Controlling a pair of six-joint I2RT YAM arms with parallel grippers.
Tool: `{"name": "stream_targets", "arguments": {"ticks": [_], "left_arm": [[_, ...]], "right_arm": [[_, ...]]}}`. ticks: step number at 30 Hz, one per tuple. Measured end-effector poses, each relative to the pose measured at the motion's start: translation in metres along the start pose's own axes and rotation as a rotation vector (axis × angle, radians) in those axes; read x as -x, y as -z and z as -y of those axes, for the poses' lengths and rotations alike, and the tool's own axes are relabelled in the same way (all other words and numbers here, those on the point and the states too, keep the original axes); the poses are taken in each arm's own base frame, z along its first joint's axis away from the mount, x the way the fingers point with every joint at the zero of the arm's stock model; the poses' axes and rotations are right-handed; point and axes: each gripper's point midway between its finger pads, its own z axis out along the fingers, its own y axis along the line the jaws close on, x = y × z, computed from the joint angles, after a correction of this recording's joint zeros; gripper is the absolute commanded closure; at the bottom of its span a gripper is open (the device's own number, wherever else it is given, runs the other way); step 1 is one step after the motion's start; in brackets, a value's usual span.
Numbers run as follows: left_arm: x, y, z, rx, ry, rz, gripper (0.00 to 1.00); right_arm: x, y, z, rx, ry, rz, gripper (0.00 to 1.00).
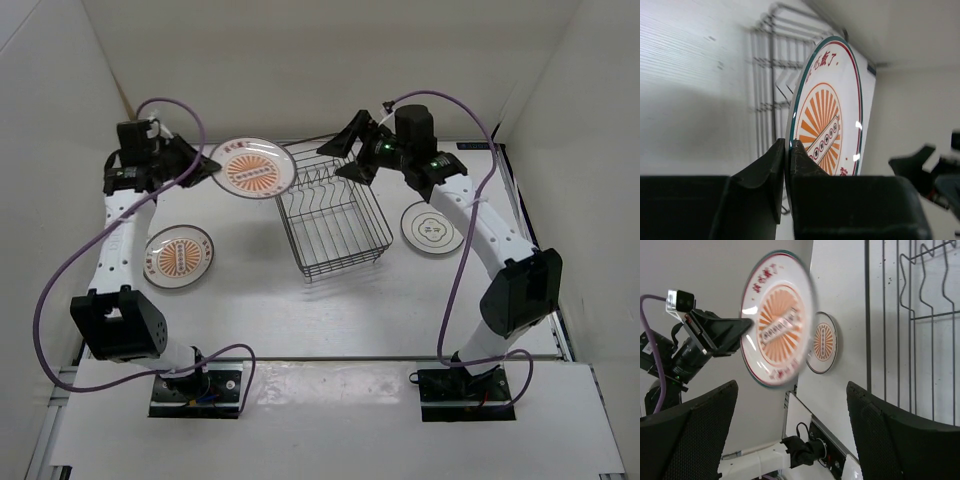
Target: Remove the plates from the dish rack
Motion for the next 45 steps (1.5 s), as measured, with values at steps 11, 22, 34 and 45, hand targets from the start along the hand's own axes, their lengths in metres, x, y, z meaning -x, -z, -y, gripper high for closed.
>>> {"name": "stream_targets", "arguments": {"ticks": [11,22,34,45], "left_arm": [[0.049,0.06,-0.163,0.359,0.35,0.244,1.0],[-0.025,0.103,-0.218,0.564,0.441,0.227,1.0],[-0.058,0.098,-0.278,0.693,0.463,0.158,0.79],[-0.063,0.103,-0.297,0.725,0.481,0.131,0.44]], "right_arm": [[0.012,0.062,0.04,-0.067,-0.059,0.096,0.1],[-0.004,0.095,0.094,-0.142,-0.148,0.111,0.1],[-0.004,0.112,0.097,-0.123,-0.148,0.085,0.1],[-0.005,0.109,0.096,-0.123,-0.122,0.023,1.0]]}}
